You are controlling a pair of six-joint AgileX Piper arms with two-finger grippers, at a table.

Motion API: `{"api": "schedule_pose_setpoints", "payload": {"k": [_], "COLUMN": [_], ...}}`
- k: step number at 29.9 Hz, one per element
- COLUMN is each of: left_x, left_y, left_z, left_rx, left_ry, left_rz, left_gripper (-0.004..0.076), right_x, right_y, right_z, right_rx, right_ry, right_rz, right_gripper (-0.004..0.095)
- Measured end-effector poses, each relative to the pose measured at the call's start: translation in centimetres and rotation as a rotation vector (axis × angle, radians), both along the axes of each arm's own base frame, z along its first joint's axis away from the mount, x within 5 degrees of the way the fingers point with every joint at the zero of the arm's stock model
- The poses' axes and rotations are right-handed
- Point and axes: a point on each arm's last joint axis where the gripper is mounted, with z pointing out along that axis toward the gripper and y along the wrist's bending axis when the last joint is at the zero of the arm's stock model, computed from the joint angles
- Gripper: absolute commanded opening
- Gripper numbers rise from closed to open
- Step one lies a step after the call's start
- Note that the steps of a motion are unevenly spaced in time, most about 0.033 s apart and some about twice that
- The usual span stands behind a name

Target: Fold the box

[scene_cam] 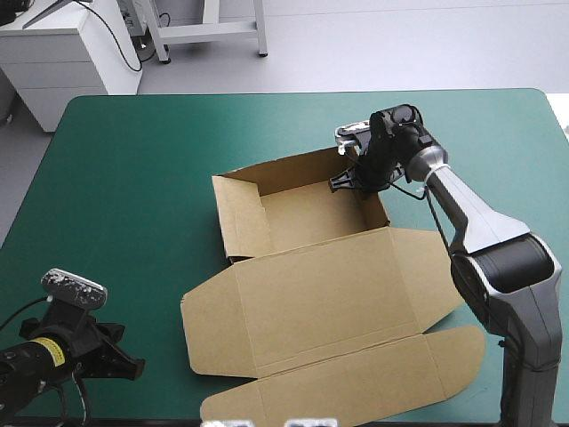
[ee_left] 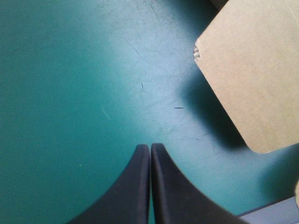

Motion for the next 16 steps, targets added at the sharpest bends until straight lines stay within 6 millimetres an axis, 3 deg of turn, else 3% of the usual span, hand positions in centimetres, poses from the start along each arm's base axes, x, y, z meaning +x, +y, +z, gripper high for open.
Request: {"api": "schedule_pose_setpoints", "payload": {"k": [7, 16], "left_x": [0.3, 0.3], "left_y": [-0.1, -0.1], "left_z": [0.2, 0.2], "left_rx": [-0.015, -0.016], "left_ry": [-0.036, -0.04], "left_rz": [0.0, 0.0], "left_gripper": [-0.0008, -0.0008], "right_x": [1.3, 3.1], "right_y": [-3.1, -12.3], "right_z": [1.5, 5.9], "right_rx": [-0.005, -0.036], "right_ry": [-0.052, -0.174], "right_rz": [-0.031, -0.192], "right_gripper": [-0.002, -0.002]}}
